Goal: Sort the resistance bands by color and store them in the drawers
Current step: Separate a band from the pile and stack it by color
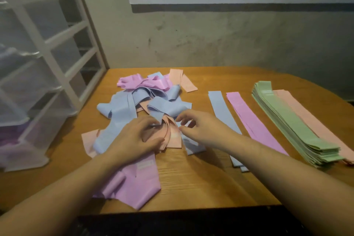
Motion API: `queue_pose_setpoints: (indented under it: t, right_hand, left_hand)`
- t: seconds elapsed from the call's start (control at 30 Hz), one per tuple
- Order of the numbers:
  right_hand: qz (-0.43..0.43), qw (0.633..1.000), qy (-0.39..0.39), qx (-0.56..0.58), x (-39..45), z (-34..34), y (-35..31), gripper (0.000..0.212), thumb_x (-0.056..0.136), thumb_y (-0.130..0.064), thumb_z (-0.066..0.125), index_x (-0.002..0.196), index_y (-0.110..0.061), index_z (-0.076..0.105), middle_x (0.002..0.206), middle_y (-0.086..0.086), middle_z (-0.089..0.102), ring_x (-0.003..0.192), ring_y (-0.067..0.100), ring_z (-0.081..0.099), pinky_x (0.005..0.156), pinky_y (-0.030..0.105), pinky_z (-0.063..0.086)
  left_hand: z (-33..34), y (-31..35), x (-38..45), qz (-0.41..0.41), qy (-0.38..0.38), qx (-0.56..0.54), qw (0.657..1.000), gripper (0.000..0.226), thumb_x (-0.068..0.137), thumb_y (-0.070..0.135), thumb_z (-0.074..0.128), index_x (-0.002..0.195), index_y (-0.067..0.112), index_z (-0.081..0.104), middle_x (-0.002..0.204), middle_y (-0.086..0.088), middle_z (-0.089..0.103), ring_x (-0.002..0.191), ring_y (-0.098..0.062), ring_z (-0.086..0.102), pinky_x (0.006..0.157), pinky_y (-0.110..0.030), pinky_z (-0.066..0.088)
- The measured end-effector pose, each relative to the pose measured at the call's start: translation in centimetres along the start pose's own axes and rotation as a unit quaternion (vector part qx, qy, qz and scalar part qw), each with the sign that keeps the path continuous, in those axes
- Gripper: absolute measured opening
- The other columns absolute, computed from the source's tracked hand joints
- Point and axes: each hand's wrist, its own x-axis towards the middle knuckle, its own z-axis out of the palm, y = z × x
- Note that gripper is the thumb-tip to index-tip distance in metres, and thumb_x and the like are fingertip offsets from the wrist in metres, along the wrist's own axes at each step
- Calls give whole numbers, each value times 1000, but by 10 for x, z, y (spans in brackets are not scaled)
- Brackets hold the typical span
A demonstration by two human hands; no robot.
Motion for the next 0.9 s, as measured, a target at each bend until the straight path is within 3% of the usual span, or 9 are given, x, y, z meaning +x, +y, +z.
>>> queue_pose_setpoints:
  t: [0.23, 0.37, 0.5, 0.6, 0.7, 0.9]
  right_hand:
    - [-43, 997, 32, 60, 17, 40, -11, 21, 95, -17, 60, 109, -29, 70, 102, -16, 67, 92, 1, 58, 76, 12, 44]
    - [-77, 992, 68, 73, 27, 59, -14, 19, 91, -16, 61, 104, -26, 70, 100, -14, 68, 94, 5, 57, 81, 22, 47]
    - [-77, 991, 79, 76, 34, 77, -7, 22, 87, -15, 61, 103, -28, 68, 95, -13, 66, 88, 5, 53, 79, 29, 46]
    - [-83, 989, 96, 78, 32, 85, -2, 21, 89, -17, 60, 104, -29, 67, 88, -18, 60, 88, 4, 50, 75, 24, 41]
    - [-93, 982, 132, 97, 29, 86, 0, 23, 88, -23, 62, 110, -29, 64, 94, -16, 61, 92, 4, 51, 76, 19, 42]
    - [-114, 972, 152, 136, 25, 85, -1, 34, 89, -34, 66, 121, -27, 60, 103, -13, 60, 98, 4, 52, 85, 29, 48]
  left_hand:
    - [5, -2, -2, -8, 44, 6, 999, 44, 77, 59, 67, 103, 24, 59, 97, 14, 50, 92, -8, 52, 81, -29, 45]
    - [7, -5, -2, -41, 63, 9, 997, 25, 83, 46, 58, 100, 29, 56, 88, 14, 56, 84, -14, 55, 77, -44, 48]
    - [6, -7, -2, -50, 35, 9, 998, 26, 80, 32, 57, 106, 32, 56, 85, 14, 57, 83, -14, 54, 78, -43, 48]
    - [4, -6, -4, -71, 51, -90, 992, 24, 86, 21, 61, 106, 34, 57, 86, 8, 59, 82, -11, 57, 76, -29, 49]
    - [-4, 0, -7, -105, 92, -183, 973, 27, 92, 8, 69, 105, 30, 60, 86, 2, 62, 78, -5, 58, 71, -16, 47]
    - [-25, 21, 6, -146, 80, -294, 941, 20, 88, 2, 74, 101, 12, 64, 78, 1, 68, 73, -9, 64, 65, -24, 54]
